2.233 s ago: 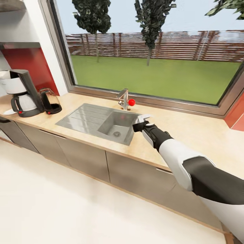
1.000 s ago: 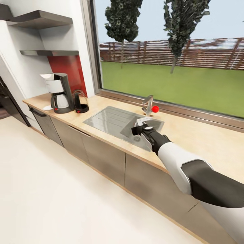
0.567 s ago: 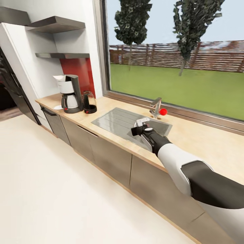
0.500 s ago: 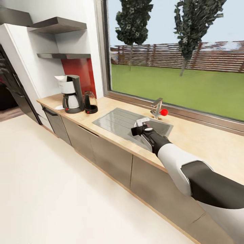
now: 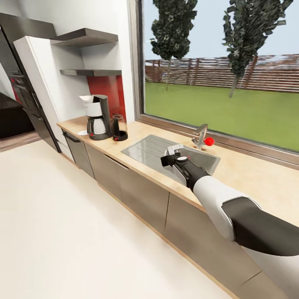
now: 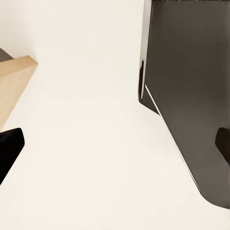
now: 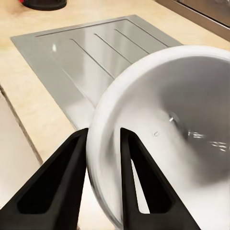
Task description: Set up a coffee station on the kitchen countertop: keep the coffee maker on the countertop, move the bottle of coffee from the kitchen shelf to the counter next to the coffee maker, place a paper coffee filter on top of the coffee maker, put the saucer next to the coffee maker with the coffee cup on the saucer, and place the electric kettle next to the coffee maker.
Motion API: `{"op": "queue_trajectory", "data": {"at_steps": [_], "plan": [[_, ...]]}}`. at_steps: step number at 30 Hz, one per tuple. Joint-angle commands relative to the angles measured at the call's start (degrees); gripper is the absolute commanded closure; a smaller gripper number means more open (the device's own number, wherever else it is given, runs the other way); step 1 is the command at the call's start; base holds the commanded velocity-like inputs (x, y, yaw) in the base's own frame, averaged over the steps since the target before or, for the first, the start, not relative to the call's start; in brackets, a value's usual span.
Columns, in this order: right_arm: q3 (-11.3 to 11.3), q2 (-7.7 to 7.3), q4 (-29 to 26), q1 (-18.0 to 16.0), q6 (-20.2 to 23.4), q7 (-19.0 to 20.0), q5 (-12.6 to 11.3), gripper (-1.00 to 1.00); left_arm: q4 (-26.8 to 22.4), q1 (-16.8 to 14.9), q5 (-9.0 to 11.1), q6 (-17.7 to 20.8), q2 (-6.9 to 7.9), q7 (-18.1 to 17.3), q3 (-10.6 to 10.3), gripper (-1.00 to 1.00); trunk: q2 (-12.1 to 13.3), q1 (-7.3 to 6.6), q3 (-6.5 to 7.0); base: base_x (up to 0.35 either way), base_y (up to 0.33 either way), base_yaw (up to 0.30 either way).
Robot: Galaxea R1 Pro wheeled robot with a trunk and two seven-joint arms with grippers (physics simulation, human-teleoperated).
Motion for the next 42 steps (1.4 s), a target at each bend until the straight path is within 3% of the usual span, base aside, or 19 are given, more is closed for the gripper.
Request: {"op": "queue_trajectory", "data": {"at_steps": [1, 42], "plan": [[0.2, 0.00, -0.1, 0.0, 0.3, 0.1, 0.0, 1.00, -0.1, 0.0, -0.6, -0.1, -0.02, 0.1, 0.5, -1.00, -0.1, 0.03, -0.02, 0.000, 0.000, 0.133], [0.2, 0.00, -0.1, 0.0, 0.3, 0.1, 0.0, 1.00, -2.2, 0.0, -0.6, -0.4, -0.22, -0.7, 0.5, -1.00, -0.1, 0.03, 2.89, 0.000, 0.000, 0.179]]}}
